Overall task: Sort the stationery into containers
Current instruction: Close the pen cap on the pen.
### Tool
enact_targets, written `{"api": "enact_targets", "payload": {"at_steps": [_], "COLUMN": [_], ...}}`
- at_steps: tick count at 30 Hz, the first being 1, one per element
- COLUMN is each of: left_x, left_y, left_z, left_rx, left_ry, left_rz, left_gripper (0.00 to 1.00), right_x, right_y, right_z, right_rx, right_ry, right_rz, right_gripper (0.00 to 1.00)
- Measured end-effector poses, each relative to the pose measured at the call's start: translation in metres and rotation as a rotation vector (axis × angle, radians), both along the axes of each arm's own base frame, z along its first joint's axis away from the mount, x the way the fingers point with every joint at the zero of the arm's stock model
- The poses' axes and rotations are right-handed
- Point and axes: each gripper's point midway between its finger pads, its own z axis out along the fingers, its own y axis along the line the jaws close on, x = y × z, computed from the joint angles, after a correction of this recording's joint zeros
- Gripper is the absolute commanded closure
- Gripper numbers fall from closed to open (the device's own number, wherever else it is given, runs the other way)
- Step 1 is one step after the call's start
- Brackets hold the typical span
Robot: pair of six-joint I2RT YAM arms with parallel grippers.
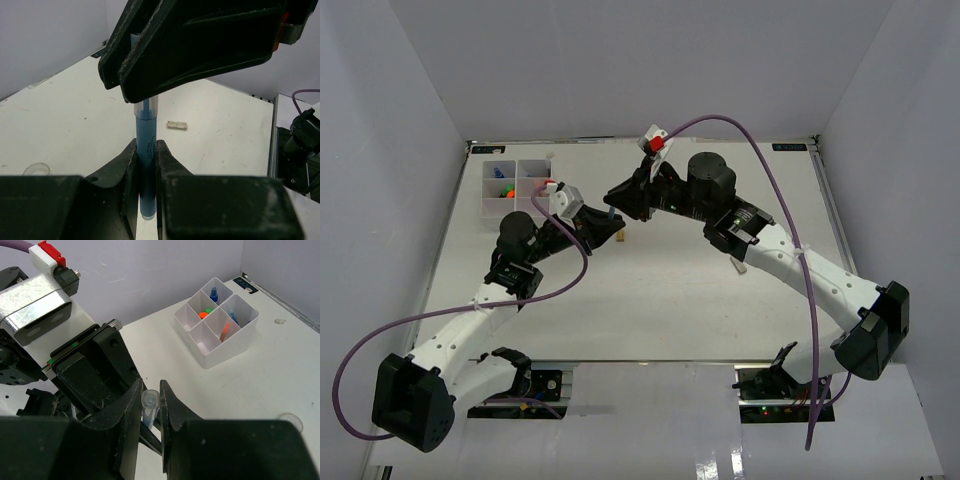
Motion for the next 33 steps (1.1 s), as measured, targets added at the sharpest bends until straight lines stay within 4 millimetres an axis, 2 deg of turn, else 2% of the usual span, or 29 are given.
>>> {"api": "enact_targets", "payload": {"at_steps": [5,20,33], "left_x": [0.003,0.015,0.022], "left_y": [-0.001,-0.001,-0.002], "left_z": [-0.005,0.011,0.017], "left_rx": [0.022,0.047,0.066], "left_ry": [0.019,-0.017,-0.026], "left_rz": [0.004,0.038,0.048], "left_gripper": [1.00,1.00,1.00], "right_x": [0.003,0.009,0.015], "right_y": [-0.001,-0.007,-0.008], "right_z": [-0.006,0.004,0.006], "right_rx": [-0.016,0.007,0.016], "right_ry": [-0.001,-0.033,-0.061], "right_rz": [-0.021,-0.071,-0.088], "right_gripper": [0.92,0.92,0.92]}}
